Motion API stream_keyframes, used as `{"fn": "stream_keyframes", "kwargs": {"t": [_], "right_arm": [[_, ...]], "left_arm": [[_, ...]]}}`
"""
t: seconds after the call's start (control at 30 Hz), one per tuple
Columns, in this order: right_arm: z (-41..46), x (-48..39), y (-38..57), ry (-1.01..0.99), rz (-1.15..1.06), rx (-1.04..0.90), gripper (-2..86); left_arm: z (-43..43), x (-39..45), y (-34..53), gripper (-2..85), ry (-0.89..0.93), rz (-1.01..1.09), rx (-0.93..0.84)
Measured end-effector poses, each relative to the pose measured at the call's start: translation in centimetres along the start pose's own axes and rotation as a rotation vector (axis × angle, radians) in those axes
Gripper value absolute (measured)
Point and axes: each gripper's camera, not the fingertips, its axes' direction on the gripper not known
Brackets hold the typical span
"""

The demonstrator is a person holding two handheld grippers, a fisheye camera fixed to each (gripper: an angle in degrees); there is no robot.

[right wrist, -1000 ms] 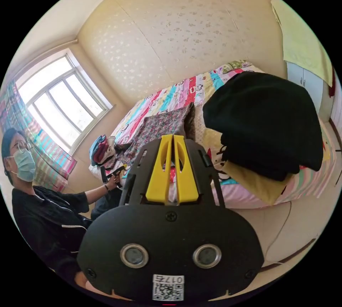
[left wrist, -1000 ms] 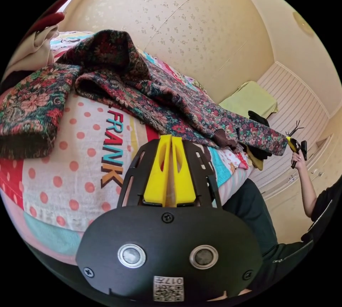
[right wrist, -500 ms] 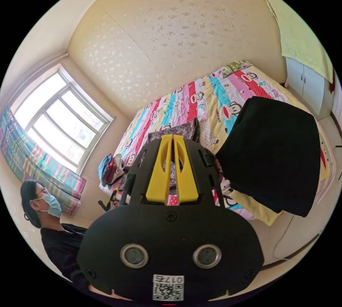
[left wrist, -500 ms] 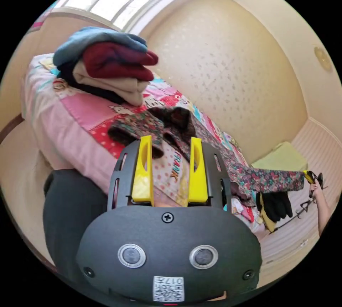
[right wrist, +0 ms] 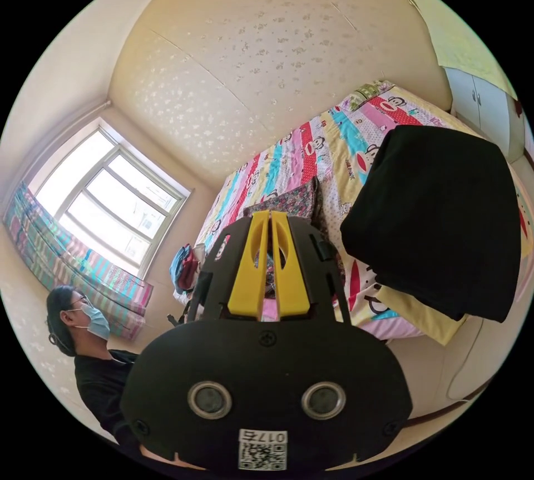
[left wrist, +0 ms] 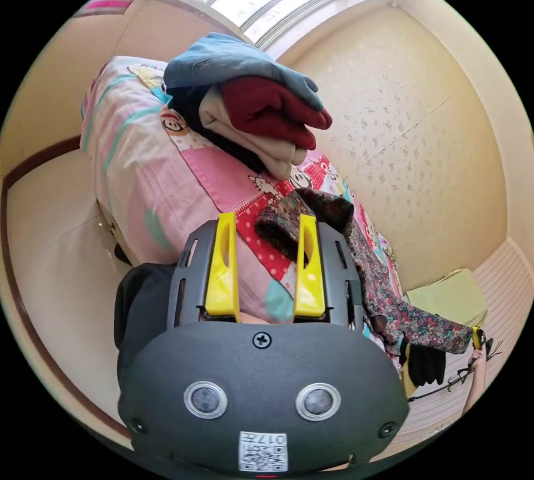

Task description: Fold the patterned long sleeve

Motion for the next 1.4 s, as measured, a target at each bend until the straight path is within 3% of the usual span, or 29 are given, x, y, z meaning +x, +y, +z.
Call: {"fn": "stream_keyframes", "kwargs": {"t": [0.1, 0.27, 0.5, 0.6, 0.67, 0.8, 1.0, 1.1, 1.2, 1.3, 1.4], "right_arm": [[-0.3, -0.4, -0.6, 0.030, -0.033, -0.014, 0.6], [-1.6, 0.3, -0.3, -0.129, -0.034, 0.086, 0.2], [0.9, 4.7, 2.7, -0.199, 0.043, 0.038, 0.2], [4.0, 4.7, 4.7, -0.133, -0.019, -0.056, 0.3], [7.8, 3.5, 6.8, -0.029, -0.123, -0.198, 0.3], [13.2, 1.4, 10.3, -0.039, -0.273, -0.357, 0.4], [22.3, -2.6, 15.7, -0.285, -0.416, -0.470, 0.4], [26.5, -4.6, 18.2, -0.409, -0.457, -0.501, 0.4], [29.8, -5.3, 20.6, -0.472, -0.442, -0.500, 0.4], [31.8, -4.8, 22.7, -0.540, -0.392, -0.473, 0.3], [32.8, -4.2, 24.3, -0.620, -0.317, -0.435, 0.3]], "left_arm": [[2.2, 0.4, -0.4, 13.6, 0.131, -0.010, -0.042], [3.5, 1.6, 1.0, 12.7, 0.080, -0.026, -0.003], [4.7, 4.4, 1.3, 10.5, 0.023, -0.014, -0.038], [6.2, 4.4, 0.5, 0.8, 0.073, -0.032, -0.175], [6.2, 4.6, -0.7, 0.0, 0.215, -0.048, -0.246], [1.7, 8.4, -5.3, -0.5, 0.403, 0.051, -0.150], [-7.8, 18.0, -10.0, -0.6, 0.519, 0.321, 0.029], [-10.5, 20.5, -9.5, -0.4, 0.336, 0.387, 0.079], [-7.8, 21.3, -6.6, 0.8, 0.142, 0.433, -0.078], [-2.2, 21.6, -1.2, 11.6, 0.075, 0.492, -0.274], [3.0, 22.6, 4.2, 13.8, -0.118, 0.642, -0.348]]}}
